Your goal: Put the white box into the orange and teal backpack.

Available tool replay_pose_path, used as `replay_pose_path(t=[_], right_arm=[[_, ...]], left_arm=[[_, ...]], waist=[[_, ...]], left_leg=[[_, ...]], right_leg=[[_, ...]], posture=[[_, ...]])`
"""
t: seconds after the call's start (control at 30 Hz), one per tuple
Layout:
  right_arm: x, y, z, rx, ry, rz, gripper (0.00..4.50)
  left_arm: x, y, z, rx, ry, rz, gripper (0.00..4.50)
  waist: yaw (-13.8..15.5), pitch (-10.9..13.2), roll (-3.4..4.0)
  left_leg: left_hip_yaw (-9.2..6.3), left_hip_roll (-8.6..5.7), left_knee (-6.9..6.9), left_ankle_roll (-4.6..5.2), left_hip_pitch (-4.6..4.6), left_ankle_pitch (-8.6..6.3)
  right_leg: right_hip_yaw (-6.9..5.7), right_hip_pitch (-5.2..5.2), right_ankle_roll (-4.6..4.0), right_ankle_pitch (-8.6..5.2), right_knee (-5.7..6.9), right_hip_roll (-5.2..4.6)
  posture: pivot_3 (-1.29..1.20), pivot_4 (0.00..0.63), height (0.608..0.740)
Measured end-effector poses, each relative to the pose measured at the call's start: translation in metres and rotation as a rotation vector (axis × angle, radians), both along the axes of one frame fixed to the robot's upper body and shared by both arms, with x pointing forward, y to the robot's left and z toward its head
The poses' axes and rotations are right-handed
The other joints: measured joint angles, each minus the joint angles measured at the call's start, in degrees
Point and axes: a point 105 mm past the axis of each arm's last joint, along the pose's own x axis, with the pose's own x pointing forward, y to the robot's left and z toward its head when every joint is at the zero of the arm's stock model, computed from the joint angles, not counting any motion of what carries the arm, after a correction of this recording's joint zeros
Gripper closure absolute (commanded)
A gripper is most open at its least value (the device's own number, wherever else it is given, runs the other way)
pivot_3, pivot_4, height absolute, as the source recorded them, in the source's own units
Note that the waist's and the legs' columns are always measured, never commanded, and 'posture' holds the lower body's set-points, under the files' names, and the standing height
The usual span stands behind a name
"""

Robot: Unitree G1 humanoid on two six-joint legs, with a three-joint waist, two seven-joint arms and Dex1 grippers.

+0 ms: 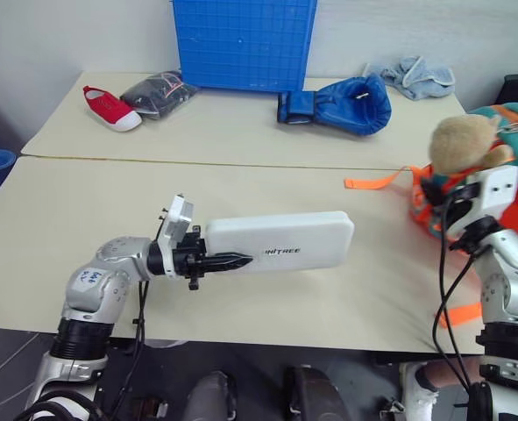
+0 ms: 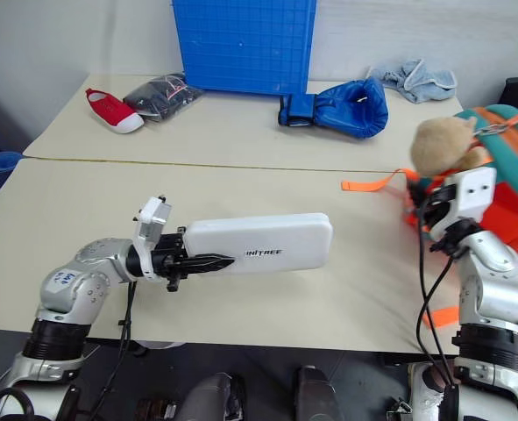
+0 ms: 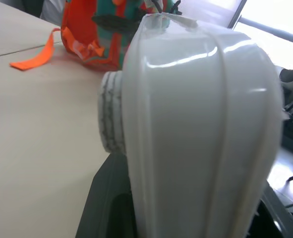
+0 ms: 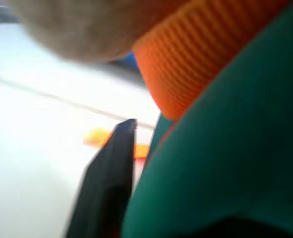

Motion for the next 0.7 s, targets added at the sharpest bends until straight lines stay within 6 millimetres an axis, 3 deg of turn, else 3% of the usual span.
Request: replay_pose_path(t=[0.13,0.23,0.3,0.37,0.47,0.57,0.7], right_arm=[[-0.021,0.056,0.011,0.053,0.023,0.289,4.45],[-0.051,0.102,0.021,0.143,0.06,0.528,4.45],[-0.073,0.125,0.021,0.157,0.109,0.654,4.45],[-0.092,0.135,0.016,0.157,0.173,0.732,4.45],[-0.118,0.134,-0.001,0.072,0.326,0.796,4.45],[-0.134,0.11,-0.014,0.016,0.469,0.756,4.45],[-0.136,0.086,-0.002,0.002,0.482,0.694,4.45]], left_arm=[[0.011,0.018,0.003,-0.033,0.031,0.091,3.19],[0.024,0.043,-0.002,-0.063,0.053,0.216,3.19],[0.023,0.05,-0.01,-0.063,0.072,0.243,3.19],[0.021,0.054,-0.016,-0.064,0.098,0.263,3.19],[0.027,0.077,-0.011,-0.072,0.1,0.365,3.19],[0.029,0.102,0.001,-0.063,0.08,0.453,3.19],[0.027,0.107,0.017,-0.115,0.072,0.455,3.19]], waist=[[0.1,0.0,0.0],[0.1,0.0,-0.01],[0.2,0.0,-0.02],[0.4,0.1,-0.1],[0.5,0.1,-0.26],[0.6,0.1,-0.33],[0.6,0.1,-0.36]], left_leg=[[-0.03,0.01,-0.01,-0.01,0.0,-0.01],[-0.04,0.03,-0.08,-0.06,-0.02,-0.04],[-0.06,0.03,-0.08,-0.05,-0.06,-0.09],[-0.08,0.0,-0.04,0.03,-0.13,-0.16],[-0.19,-0.08,0.02,0.22,-0.2,-0.31],[-0.29,-0.12,-0.01,0.38,-0.21,-0.41],[-0.38,-0.11,-0.05,0.35,-0.19,-0.41]], right_leg=[[-0.01,-0.03,0.0,0.0,0.06,-0.01],[-0.02,-0.1,-0.03,-0.02,0.2,-0.01],[-0.04,-0.09,-0.03,-0.02,0.21,-0.03],[-0.06,-0.09,-0.03,-0.02,0.15,-0.1],[-0.15,-0.03,0.04,0.02,-0.26,-0.26],[-0.24,0.03,0.04,0.03,-0.35,-0.36],[-0.32,0.05,0.02,0.02,-0.35,-0.37]], posture=[[0.0,0.15,0.74],[0.0,0.15,0.74],[0.0,0.15,0.74],[0.0,0.15,0.74],[0.0,0.15,0.74],[0.0,0.15,0.74],[0.0,0.15,0.74]])
